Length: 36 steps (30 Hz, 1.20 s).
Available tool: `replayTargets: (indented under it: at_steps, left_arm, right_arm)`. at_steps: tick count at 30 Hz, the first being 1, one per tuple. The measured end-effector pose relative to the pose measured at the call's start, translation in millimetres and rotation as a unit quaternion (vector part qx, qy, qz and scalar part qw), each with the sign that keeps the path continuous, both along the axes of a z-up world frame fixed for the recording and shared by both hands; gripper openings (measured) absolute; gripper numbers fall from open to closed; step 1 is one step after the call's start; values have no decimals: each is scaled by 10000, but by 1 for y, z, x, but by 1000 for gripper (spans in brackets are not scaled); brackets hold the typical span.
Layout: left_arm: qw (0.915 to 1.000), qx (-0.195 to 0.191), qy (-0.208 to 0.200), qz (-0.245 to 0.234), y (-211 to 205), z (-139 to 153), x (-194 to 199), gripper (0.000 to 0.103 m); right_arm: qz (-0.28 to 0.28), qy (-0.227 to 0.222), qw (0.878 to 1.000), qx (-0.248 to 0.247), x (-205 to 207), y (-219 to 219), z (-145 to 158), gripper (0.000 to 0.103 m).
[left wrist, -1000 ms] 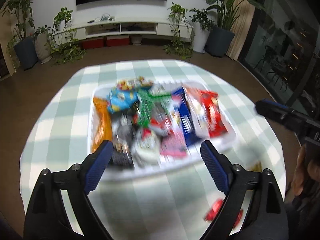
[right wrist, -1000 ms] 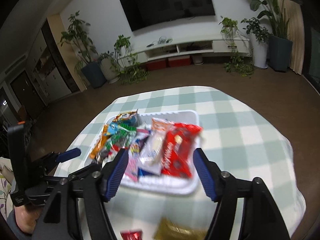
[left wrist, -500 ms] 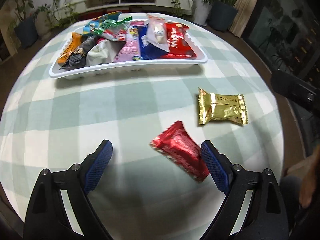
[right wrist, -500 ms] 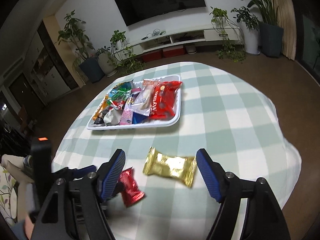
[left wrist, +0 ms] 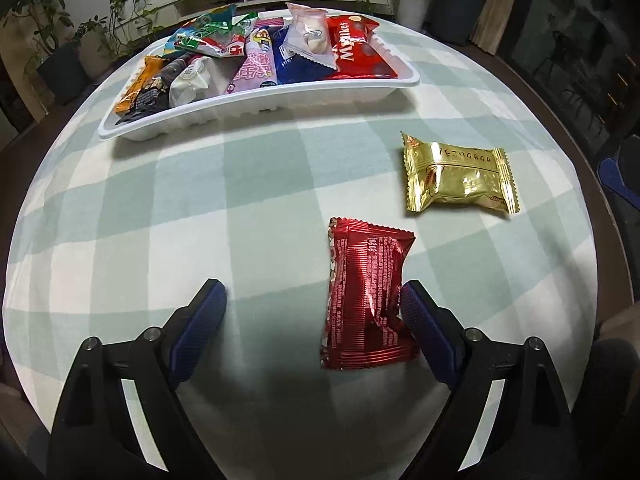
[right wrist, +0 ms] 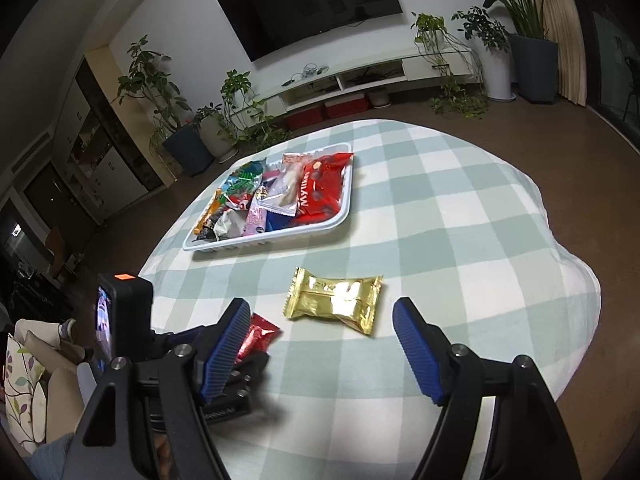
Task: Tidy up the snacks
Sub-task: 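Grasp the red foil packet with the left gripper while the right gripper grasps the gold foil packet, then lift and carry both foil packets over the white tray with both grippers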
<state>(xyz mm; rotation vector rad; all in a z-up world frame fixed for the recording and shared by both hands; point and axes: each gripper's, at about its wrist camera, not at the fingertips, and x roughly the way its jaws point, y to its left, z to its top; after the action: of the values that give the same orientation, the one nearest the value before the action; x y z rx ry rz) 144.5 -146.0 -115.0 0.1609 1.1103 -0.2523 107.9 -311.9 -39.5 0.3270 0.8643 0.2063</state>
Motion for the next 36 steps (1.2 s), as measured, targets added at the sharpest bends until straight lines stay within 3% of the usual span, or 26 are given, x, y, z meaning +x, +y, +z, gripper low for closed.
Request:
replayTargets:
  at_steps: [8, 14, 16, 19, 25, 32, 36]
  left_arm:
    - [9982, 210, 27, -557, -1, 5, 20, 84]
    - [9953, 88, 99, -964, -1, 9, 18, 54]
    - [9942, 80, 134, -1066, -3, 11, 19, 35]
    - [9930, 59, 214, -1162, -1, 13, 23, 28]
    - [9929, -159, 310, -1136, 21, 15, 27, 24]
    - [9936, -697, 341, -816, 66, 22, 27, 24]
    - [9934, -845, 338, -697, 82, 23, 26, 24]
  right_arm:
    - [795, 96, 9946, -665, 12, 0, -3, 76]
    - [2014, 133, 9670, -1555, 33, 16, -17, 76]
    - [2435, 65, 9535, -1777, 41, 24, -20, 76]
    - [2704, 153, 9421, -1976, 57, 30, -30, 76]
    - [3146, 389, 9264, -2035, 81, 44, -47, 75]
    - [3720, 946, 8876, -2545, 90, 69, -75, 67]
    - [3689, 1067, 8911, -2417, 97, 69, -75, 66]
